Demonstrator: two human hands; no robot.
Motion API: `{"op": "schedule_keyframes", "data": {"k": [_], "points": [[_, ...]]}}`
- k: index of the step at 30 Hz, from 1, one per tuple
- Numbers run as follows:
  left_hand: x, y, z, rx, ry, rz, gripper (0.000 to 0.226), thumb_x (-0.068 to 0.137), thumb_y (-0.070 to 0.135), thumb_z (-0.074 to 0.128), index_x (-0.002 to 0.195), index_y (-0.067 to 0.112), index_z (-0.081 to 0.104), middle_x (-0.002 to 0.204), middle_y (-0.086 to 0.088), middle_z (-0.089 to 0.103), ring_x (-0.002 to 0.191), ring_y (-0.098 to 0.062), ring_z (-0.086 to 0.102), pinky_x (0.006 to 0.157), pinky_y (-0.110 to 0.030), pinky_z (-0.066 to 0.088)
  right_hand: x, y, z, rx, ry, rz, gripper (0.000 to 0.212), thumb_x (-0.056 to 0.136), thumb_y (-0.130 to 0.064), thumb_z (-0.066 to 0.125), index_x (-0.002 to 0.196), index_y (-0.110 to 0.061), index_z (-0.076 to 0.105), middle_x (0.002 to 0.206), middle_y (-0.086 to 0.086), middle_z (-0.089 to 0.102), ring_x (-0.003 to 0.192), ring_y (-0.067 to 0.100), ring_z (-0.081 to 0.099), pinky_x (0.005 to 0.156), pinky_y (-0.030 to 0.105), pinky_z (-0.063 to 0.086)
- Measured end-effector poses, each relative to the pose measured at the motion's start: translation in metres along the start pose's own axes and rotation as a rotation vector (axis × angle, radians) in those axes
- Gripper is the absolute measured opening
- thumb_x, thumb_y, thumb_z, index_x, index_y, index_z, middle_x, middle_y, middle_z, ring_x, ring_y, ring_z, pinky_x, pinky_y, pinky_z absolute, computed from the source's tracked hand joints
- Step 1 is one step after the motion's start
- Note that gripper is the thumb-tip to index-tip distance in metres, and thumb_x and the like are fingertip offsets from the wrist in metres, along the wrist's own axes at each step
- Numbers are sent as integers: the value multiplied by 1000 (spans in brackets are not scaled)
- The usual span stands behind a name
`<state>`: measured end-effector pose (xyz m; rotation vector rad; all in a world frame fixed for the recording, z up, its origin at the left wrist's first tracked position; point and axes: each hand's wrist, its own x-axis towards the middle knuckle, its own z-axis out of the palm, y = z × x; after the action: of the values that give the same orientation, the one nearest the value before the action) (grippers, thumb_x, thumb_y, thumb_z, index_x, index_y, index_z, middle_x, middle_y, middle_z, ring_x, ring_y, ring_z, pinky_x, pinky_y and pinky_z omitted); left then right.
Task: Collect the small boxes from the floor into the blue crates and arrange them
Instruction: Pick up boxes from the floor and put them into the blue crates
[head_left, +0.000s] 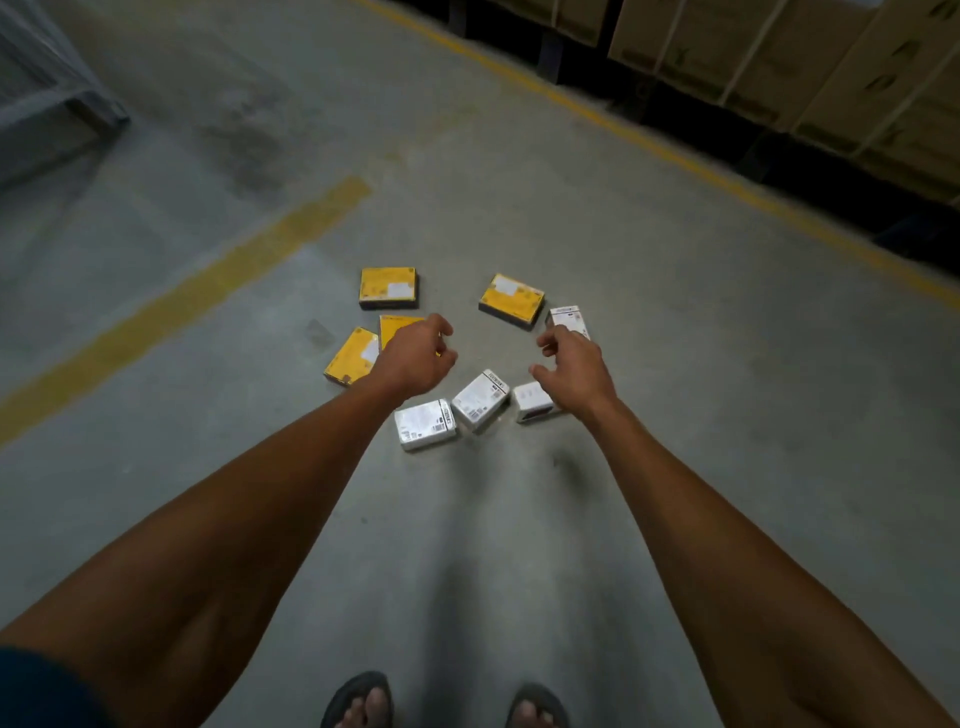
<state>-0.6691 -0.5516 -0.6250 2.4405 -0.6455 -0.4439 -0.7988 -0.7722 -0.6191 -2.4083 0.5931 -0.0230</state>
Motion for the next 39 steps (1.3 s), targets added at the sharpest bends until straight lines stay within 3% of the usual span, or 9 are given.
{"op": "schedule_keyframes", "data": {"k": [5, 8, 14, 20, 24, 28, 31, 35, 39], "points": [[26, -77, 79, 48, -59, -51, 54, 91, 35, 79, 133, 10, 57, 116, -12, 72, 109, -31, 66, 82, -34, 46, 34, 60, 73, -178, -129, -2, 55, 82, -28, 80, 132, -25, 56, 133, 2, 60, 126, 22, 55, 99, 44, 52], [35, -116, 121, 146, -144, -91, 82, 82, 52, 84, 145, 11, 50, 138, -17, 60, 127, -35, 59, 102, -44, 50, 54, 89, 110, -357, -228, -19, 70, 79, -29, 84, 140, -23, 49, 140, 6, 53, 133, 29, 50, 101, 46, 51], [51, -161, 173, 529, -400, -98, 134, 68, 60, 89, 165, 26, 3, 164, -15, 26, 148, -47, 25, 114, -63, 37, 83, 125, 163, -784, -342, -114, 95, 82, -42, 82, 157, -20, 26, 155, 10, 36, 141, 35, 36, 108, 54, 41], [59, -174, 175, 566, -416, -54, 123, 78, 44, 85, 165, 26, 1, 157, -17, 41, 139, -41, 45, 108, -54, 48, 105, 135, 173, -929, -379, -151, 72, 92, -36, 71, 151, -16, 35, 149, 14, 44, 137, 35, 44, 110, 53, 38], [59, -167, 149, 450, -362, -125, 119, 78, 47, 84, 165, 21, 8, 153, -18, 48, 135, -39, 52, 108, -51, 48, 111, 124, 165, -733, -373, -50, 79, 90, -49, 73, 149, -13, 36, 145, 17, 44, 131, 38, 51, 103, 50, 45], [40, -130, 107, 193, -233, -161, 93, 86, 42, 80, 157, 14, 26, 142, -23, 58, 124, -42, 59, 99, -43, 50, 93, 100, 135, -334, -313, 137, 75, 96, -49, 65, 150, -6, 34, 150, 26, 39, 134, 45, 50, 107, 47, 46], [12, -82, 62, -123, -201, -261, 82, 93, 42, 73, 159, 27, 26, 133, -13, 60, 105, -35, 64, 77, -36, 54, 58, 65, 93, -34, -245, 207, 73, 100, -46, 59, 158, -13, 29, 154, 24, 43, 138, 42, 48, 109, 42, 43], [-32, 5, -21, -550, -170, -386, 71, 93, 44, 61, 154, 54, 26, 140, -2, 55, 105, -28, 62, 71, -33, 53, 2, -10, 12, 297, -141, 303, 65, 103, -45, 52, 161, -42, 22, 156, 10, 50, 135, 36, 54, 110, 46, 47], [-81, 96, -122, -813, -181, -443, 55, 96, 33, 51, 146, 56, 40, 133, 3, 67, 108, -21, 70, 88, -48, 59, -44, -90, -88, 539, -105, 400, 41, 105, -46, 46, 145, -45, 45, 134, 4, 65, 109, 27, 69, 72, 40, 61]]}}
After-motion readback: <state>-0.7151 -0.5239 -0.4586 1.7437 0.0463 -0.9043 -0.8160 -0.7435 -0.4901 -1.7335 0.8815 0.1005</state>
